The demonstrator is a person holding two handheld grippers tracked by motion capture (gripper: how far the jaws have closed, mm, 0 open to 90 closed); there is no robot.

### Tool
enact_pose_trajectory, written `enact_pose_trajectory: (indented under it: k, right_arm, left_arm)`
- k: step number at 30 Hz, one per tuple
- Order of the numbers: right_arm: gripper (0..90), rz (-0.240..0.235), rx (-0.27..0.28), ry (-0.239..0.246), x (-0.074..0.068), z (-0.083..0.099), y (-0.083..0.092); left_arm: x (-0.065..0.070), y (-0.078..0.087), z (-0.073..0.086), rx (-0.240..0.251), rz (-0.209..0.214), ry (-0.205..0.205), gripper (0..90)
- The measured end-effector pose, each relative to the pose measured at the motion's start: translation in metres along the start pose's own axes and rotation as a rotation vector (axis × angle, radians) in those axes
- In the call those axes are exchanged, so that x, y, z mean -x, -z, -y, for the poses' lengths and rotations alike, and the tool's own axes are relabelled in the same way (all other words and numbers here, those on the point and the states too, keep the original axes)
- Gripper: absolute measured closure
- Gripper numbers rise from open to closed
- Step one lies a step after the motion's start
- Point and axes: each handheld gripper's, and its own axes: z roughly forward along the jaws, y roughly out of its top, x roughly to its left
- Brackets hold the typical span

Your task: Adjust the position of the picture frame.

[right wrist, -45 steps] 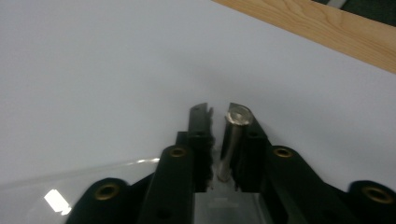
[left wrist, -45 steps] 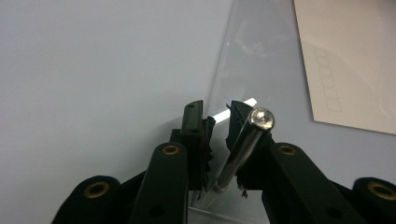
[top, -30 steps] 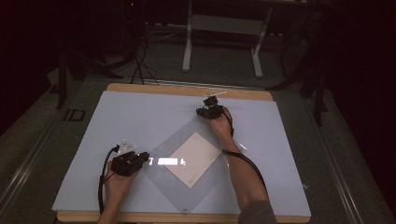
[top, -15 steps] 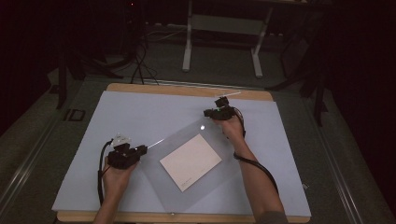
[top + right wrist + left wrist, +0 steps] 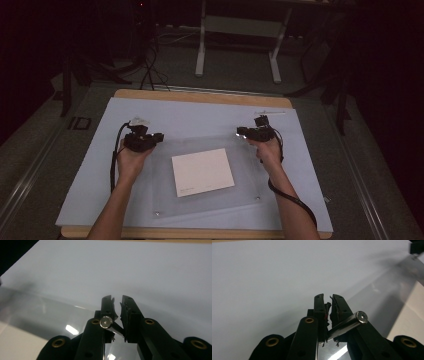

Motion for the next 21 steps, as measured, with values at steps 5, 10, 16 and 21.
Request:
enact_pose_trajectory:
  k: [5, 10, 16, 21]
  right_arm:
    - [81.3, 0.028, 0.007, -0.004, -0.004, 0.011, 0.006]
    - [81.7, 0.057, -0.014, 0.014, -0.005, 0.018, 0.003]
    - [82.6, 0.063, -0.025, -0.045, 0.008, 0.036, -0.015]
    - [82.8, 0.065, -0.034, -0.028, 0.006, 0.033, -0.016]
  left_arm:
    - [-0.014, -0.022, -0.012, -0.044, -0.004, 0.037, 82.9]
    - [-0.018, -0.041, -0.004, -0.100, -0.012, 0.068, 83.2]
    - [-0.018, -0.052, 0.006, -0.115, -0.034, 0.105, 83.0]
    - [-0.017, -0.047, 0.009, -0.123, -0.037, 0.111, 83.1]
